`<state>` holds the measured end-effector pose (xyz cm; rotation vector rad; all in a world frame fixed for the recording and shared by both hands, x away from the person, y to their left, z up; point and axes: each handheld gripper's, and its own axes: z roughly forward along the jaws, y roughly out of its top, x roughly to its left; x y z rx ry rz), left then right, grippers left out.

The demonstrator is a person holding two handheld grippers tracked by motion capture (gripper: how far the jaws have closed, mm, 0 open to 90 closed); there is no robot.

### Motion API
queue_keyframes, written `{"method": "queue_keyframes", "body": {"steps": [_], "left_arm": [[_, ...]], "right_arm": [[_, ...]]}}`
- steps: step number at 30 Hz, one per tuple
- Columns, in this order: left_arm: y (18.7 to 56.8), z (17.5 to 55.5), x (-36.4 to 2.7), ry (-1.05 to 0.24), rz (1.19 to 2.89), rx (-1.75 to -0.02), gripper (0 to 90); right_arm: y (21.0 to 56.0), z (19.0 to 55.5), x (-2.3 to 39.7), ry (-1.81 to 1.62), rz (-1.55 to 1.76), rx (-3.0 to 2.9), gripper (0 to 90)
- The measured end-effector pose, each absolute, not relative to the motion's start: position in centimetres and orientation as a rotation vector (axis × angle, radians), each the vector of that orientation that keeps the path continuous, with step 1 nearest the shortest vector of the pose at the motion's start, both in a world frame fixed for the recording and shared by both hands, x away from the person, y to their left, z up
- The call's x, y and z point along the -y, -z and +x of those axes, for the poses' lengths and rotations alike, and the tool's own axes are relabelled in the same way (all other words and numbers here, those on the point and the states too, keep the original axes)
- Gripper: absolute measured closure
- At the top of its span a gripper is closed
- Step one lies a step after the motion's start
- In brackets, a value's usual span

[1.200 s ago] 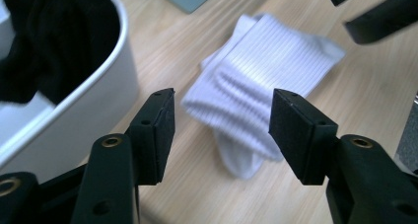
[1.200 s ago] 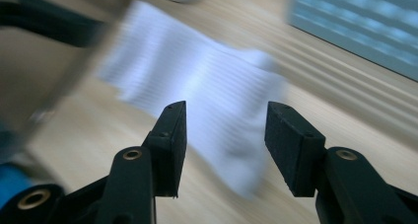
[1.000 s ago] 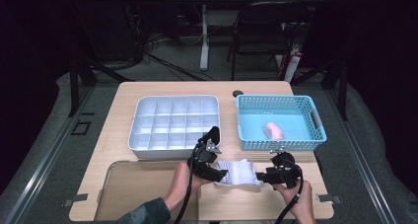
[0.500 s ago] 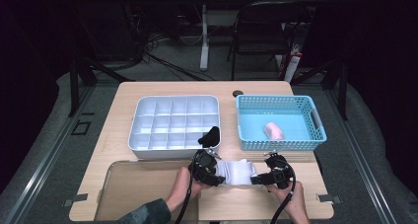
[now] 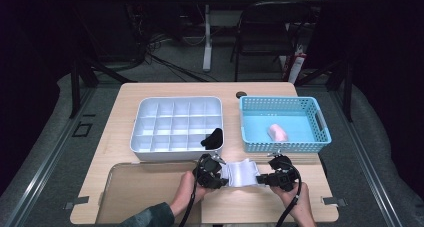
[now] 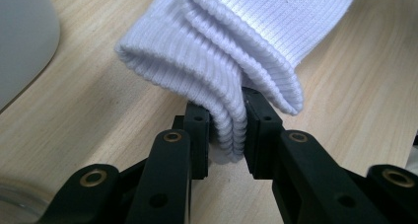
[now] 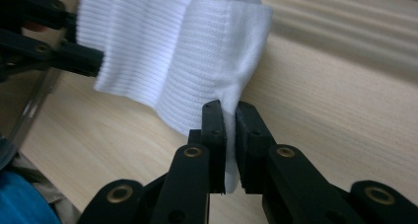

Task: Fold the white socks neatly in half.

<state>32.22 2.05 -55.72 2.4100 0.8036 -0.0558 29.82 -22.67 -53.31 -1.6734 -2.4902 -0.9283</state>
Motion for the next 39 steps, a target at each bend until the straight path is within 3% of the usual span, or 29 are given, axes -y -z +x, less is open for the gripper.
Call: {"method": "queue_keyframes", "body": {"steps": [5, 20, 22, 23, 28, 32, 35, 39], "left_arm": [[55.7, 32.3, -1.8, 0.062, 2.412, -0.802, 75.2], [56.0, 32.7, -1.9, 0.092, 2.415, -0.803, 73.2], [56.0, 32.8, -1.9, 0.103, 2.43, -0.798, 69.3], [56.0, 32.9, -2.0, 0.114, 2.427, -0.81, 57.5], [54.6, 32.7, -3.2, 0.11, 2.431, -0.798, 48.5], [54.5, 32.7, -3.1, 0.099, 2.437, -0.789, 55.9], [55.5, 32.9, -2.4, 0.117, 2.45, -0.789, 69.7], [56.0, 33.0, -1.9, 0.121, 2.44, -0.776, 75.9]], "right_arm": [[51.5, 29.0, 20.9, 0.994, -1.566, 2.585, 84.4], [52.0, 29.0, 16.8, 0.998, -1.41, 2.696, 84.2], [52.1, 29.0, 16.9, 0.984, -1.409, 2.701, 84.2], [52.1, 29.0, 17.1, 0.99, -1.416, 2.698, 84.2], [51.9, 28.9, 17.7, 0.992, -1.435, 2.698, 84.3], [51.6, 28.8, 17.7, 0.988, -1.427, 2.71, 84.3], [51.3, 28.6, 17.1, 0.998, -1.401, 2.736, 84.3], [51.0, 28.3, 16.5, 1.012, -1.388, 2.769, 84.3]]}}
